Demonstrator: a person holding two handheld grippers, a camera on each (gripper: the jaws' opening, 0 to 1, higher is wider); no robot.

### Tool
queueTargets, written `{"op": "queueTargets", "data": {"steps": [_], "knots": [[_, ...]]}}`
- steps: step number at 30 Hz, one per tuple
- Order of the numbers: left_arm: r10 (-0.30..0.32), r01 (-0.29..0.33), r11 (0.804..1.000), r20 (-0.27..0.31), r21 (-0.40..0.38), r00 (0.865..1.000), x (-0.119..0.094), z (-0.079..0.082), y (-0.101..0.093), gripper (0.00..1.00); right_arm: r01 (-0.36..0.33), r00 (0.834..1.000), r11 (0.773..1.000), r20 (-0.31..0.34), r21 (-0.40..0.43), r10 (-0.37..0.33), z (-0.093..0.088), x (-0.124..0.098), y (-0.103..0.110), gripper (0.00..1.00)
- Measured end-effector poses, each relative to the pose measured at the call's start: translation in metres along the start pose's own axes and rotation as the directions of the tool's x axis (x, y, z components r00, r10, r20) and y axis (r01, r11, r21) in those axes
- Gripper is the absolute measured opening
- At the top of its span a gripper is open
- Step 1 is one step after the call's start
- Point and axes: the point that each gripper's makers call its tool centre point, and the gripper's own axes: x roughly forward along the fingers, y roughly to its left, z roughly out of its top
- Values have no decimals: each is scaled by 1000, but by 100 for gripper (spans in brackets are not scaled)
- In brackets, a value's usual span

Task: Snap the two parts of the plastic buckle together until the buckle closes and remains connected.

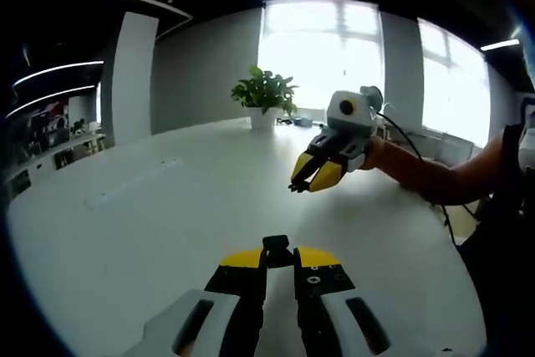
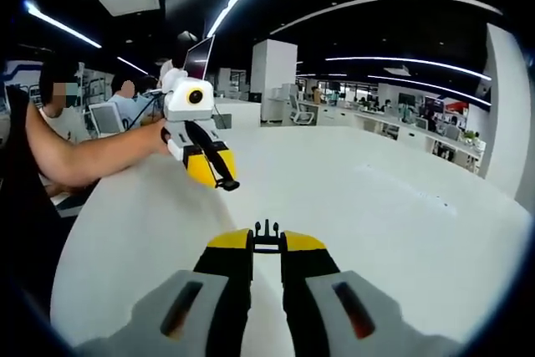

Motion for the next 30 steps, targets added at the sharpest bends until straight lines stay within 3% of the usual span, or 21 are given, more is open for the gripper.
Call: {"op": "queueTargets", "data": {"steps": [9, 21, 30], "knots": [[-15, 15, 1000, 3, 1, 1000, -4, -8, -15, 11, -14, 1000, 1000, -3, -7, 14, -4, -3, 14, 10], [-15, 15, 1000, -6, -2, 1000, -5, -14, -18, 11, 2, 999, 999, -45, -36, -3, -16, -2, 22, 10], [-14, 14, 1000, -27, 15, 1000, -7, -16, -20, 11, 17, 1000, 999, -12, -34, -17, -9, -8, 19, 10]]}}
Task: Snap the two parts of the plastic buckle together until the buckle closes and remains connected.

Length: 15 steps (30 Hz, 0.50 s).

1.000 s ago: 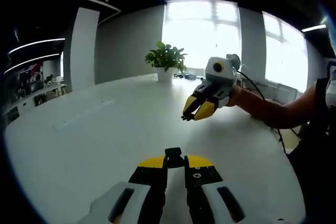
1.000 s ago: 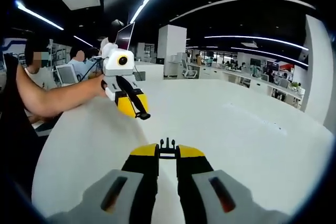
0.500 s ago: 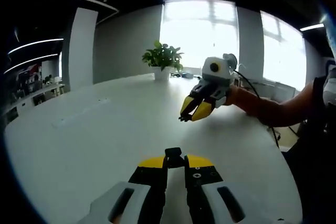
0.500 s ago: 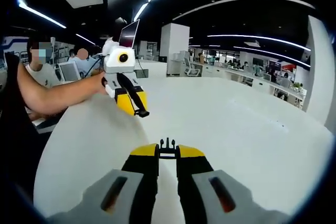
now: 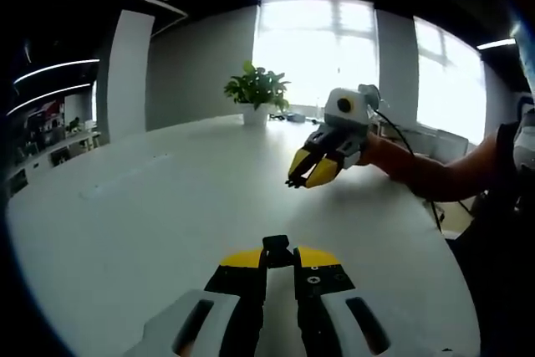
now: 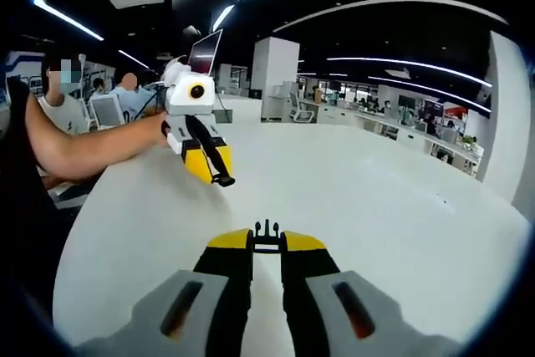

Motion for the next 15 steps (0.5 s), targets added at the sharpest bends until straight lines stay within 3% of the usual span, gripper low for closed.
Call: {"op": "queueTargets", "data": {"steps": [15], "knots": [[-42, 42, 999, 9, -5, 999, -2, -1, -11, 11, -11, 1000, 1000, 11, 3, 11, 4, -1, 4, 10]]}}
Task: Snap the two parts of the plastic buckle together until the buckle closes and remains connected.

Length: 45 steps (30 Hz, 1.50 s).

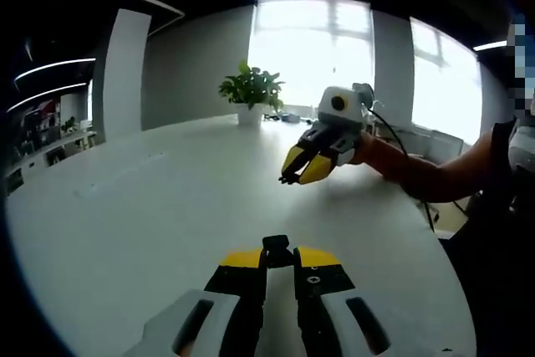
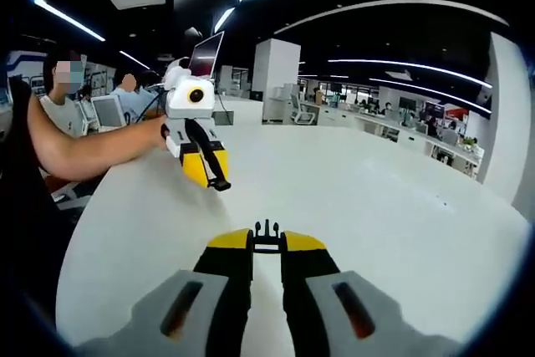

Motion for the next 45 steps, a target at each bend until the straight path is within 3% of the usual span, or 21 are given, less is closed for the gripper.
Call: {"op": "queueTargets", "data": {"steps": [27, 45], "knots": [[-30, 31, 999, -29, 20, 999, 2, -4, -6, 11, -52, 998, 999, -31, 3, 53, -7, 4, 11, 10], [-80, 82, 996, -47, 37, 996, 6, -7, -18, 11, -155, 986, 988, -60, -15, 154, -12, 8, 32, 10]]}}
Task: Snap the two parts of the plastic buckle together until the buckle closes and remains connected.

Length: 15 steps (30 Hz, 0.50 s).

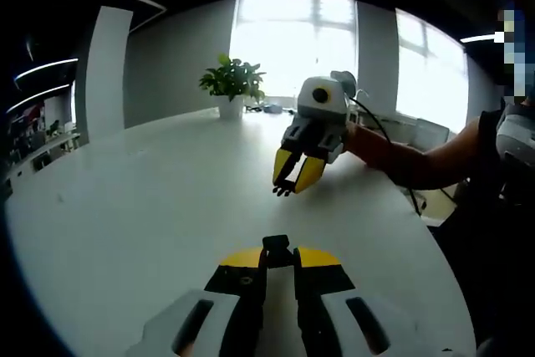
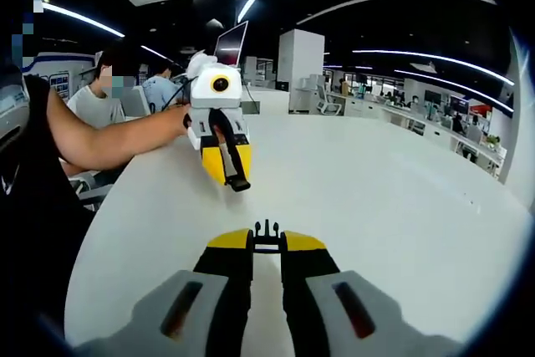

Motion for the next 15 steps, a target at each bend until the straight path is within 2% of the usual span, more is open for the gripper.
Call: {"op": "queueTargets", "data": {"steps": [6, 15], "knots": [[-12, 12, 1000, -12, 10, 1000, 3, -2, -3, 11, -40, 999, 999, -6, -7, 40, -1, 2, 6, 10], [0, 1, 1000, -33, 9, 999, 7, -7, 0, 11, -45, 999, 999, -20, -7, 45, -5, 3, 7, 10]]}}
